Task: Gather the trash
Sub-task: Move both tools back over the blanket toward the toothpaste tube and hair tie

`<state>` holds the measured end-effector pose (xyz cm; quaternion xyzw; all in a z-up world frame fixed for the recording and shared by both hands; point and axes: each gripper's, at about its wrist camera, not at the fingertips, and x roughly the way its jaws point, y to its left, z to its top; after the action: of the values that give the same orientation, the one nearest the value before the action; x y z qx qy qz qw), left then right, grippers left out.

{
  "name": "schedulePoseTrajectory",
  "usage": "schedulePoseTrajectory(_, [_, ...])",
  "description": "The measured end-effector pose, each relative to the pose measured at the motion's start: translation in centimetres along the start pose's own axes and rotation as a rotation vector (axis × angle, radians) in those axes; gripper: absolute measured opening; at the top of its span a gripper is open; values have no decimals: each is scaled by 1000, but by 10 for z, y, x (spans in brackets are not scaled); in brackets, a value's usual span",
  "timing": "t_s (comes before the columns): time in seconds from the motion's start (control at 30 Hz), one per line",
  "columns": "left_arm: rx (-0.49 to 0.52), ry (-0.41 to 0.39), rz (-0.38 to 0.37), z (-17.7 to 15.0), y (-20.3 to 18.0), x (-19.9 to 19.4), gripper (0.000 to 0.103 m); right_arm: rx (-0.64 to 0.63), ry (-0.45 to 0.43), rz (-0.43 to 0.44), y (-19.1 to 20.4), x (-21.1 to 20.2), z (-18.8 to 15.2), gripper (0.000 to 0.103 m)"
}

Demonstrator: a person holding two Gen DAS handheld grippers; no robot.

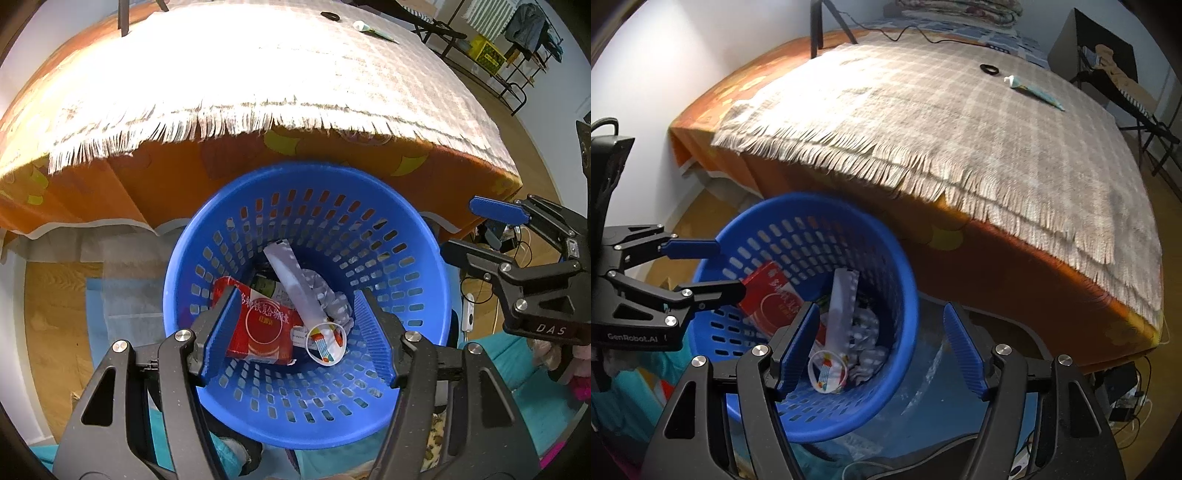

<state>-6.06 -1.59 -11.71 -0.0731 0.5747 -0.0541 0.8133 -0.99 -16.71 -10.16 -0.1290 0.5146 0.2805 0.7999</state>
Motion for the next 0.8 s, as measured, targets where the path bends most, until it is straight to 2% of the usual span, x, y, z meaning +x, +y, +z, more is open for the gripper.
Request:
schedulePoseTrajectory(0.47, [13,-17,-11,27,-5,-3,65,58,-32,-42,-24,-12,26,69])
schedulePoseTrajectory(0.67, [33,-46,-18,60,-9,-4,65,120,-88,-9,-56,-17,42,69])
schedulePoseTrajectory(0.8, [56,-71,-21,89,-11,-5,65,130,-120,-44,-80,-21,60,69])
